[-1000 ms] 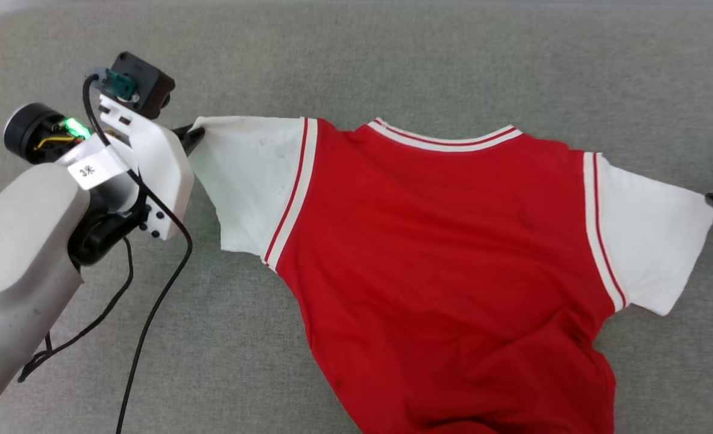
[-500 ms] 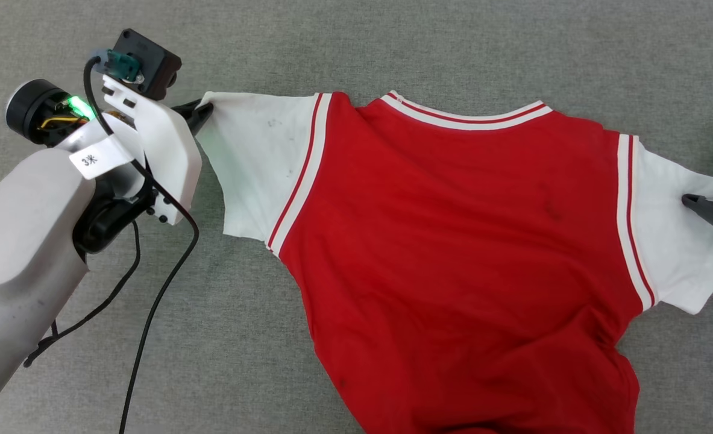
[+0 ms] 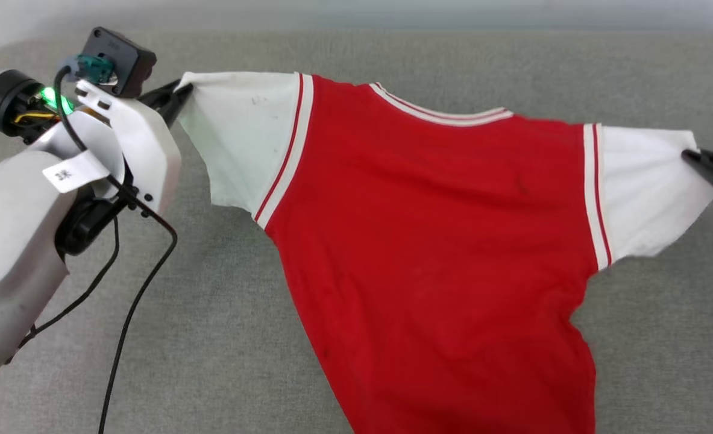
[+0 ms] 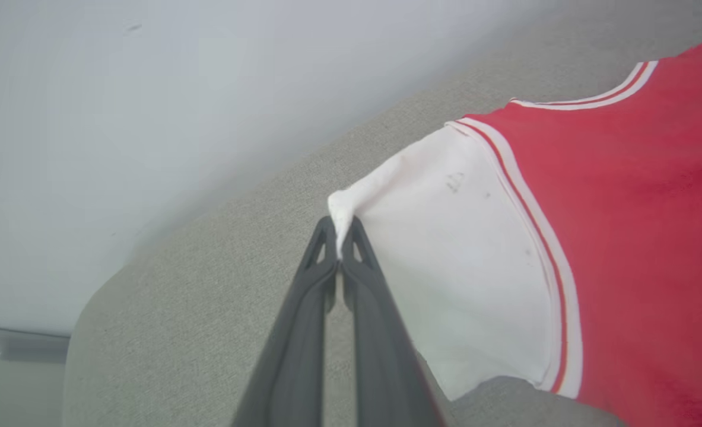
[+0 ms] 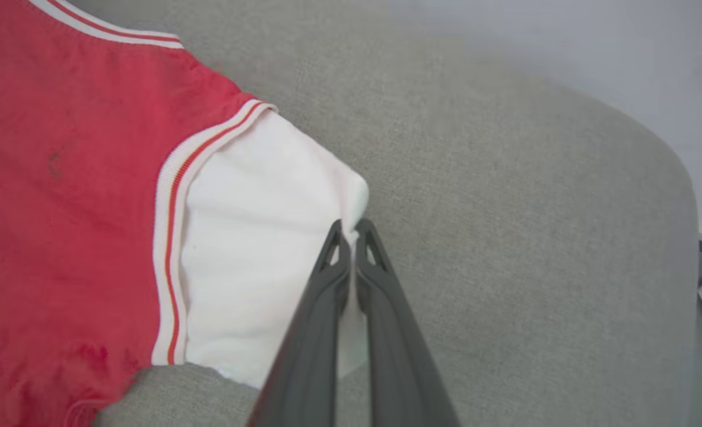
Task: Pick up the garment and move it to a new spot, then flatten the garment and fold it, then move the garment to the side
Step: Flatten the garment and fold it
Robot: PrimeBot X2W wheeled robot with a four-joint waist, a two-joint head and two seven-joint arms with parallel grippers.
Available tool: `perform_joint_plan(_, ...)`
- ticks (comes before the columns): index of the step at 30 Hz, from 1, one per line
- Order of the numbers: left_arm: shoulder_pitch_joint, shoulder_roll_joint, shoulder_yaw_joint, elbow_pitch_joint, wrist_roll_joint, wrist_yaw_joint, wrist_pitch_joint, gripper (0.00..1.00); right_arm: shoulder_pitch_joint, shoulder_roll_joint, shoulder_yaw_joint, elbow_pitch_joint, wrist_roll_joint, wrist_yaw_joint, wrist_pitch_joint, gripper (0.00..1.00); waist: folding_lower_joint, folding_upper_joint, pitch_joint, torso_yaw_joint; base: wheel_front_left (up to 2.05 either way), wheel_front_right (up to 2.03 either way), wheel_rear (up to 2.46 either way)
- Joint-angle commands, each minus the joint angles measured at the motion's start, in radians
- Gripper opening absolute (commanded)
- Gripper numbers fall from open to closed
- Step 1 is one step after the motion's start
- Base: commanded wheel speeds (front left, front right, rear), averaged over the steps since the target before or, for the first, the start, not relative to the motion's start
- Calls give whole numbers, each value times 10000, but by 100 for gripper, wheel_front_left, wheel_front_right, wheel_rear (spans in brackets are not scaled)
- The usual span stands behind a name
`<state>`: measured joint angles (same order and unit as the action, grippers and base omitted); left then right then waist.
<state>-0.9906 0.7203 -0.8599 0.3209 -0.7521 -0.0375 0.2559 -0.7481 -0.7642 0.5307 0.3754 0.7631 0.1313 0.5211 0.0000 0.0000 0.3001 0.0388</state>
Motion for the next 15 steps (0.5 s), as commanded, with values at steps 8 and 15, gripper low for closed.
perform_joint_plan(8,90,514,449,-1025,342,559,-861,0,-638,-583,64,-790,16,-13,-1266,0,0,0,-1274,-391,0,0,0)
perform_joint_plan(15,-409,710,589,-1698,650,706,-1032,0,-1236,-395,-288,-1135,-305,-13,-2083,0,0,0,-1777,-528,0,0,0)
